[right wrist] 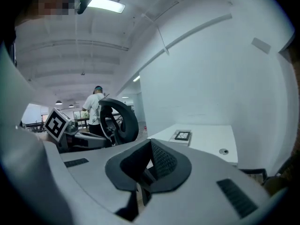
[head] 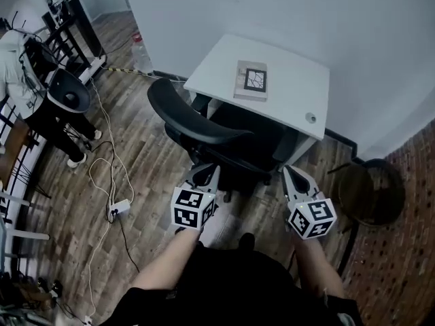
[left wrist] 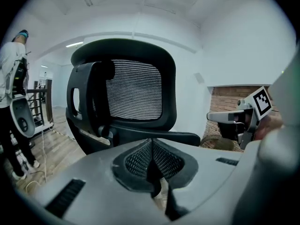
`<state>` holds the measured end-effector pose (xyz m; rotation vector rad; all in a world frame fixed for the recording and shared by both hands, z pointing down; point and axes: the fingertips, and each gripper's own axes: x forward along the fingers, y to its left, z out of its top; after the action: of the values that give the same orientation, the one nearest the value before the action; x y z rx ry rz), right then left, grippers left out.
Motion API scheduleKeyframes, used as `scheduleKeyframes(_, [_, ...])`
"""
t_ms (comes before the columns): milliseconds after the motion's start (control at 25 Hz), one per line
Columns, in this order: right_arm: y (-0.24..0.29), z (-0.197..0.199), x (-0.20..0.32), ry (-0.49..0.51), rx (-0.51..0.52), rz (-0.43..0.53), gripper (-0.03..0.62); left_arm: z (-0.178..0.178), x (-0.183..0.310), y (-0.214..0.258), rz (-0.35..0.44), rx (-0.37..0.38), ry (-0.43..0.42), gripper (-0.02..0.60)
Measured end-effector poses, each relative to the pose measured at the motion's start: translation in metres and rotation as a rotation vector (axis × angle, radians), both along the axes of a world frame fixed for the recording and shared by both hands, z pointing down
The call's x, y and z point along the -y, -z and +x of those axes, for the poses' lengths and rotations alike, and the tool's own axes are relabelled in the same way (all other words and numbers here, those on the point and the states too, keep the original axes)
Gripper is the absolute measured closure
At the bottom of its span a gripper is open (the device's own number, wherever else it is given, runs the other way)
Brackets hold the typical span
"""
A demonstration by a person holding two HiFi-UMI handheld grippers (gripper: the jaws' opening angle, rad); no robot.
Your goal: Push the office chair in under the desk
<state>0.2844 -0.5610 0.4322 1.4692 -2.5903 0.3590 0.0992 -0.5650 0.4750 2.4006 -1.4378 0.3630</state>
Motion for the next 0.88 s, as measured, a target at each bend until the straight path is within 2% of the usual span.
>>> scheduleKeyframes(160, [0.0, 0.004, 0.008, 0.093, -0.009, 0.005, 0.591, 0.005, 0.001, 0.009, 0.005, -0.004, 0.104, 0.569])
scheduleKeyframes(400, [0.014, -0.006, 0.038, 0.149, 0.015, 0.054, 0.591, -0.025, 0.001, 0.012, -0.006, 0.003, 0.223, 0.569])
scheduleKeyframes(640, [0.023, -0.02, 0.062, 0.166, 0.033, 0.059, 0.591, -0.045, 0.011, 0.01, -0.012, 0.017, 0.254, 0.569])
scheduleKeyframes(880, [0.023, -0.039, 0.056, 0.177, 0.056, 0.034, 0.591, -0.054, 0.017, 0.01, -0.009, 0.026, 0.253, 0.568])
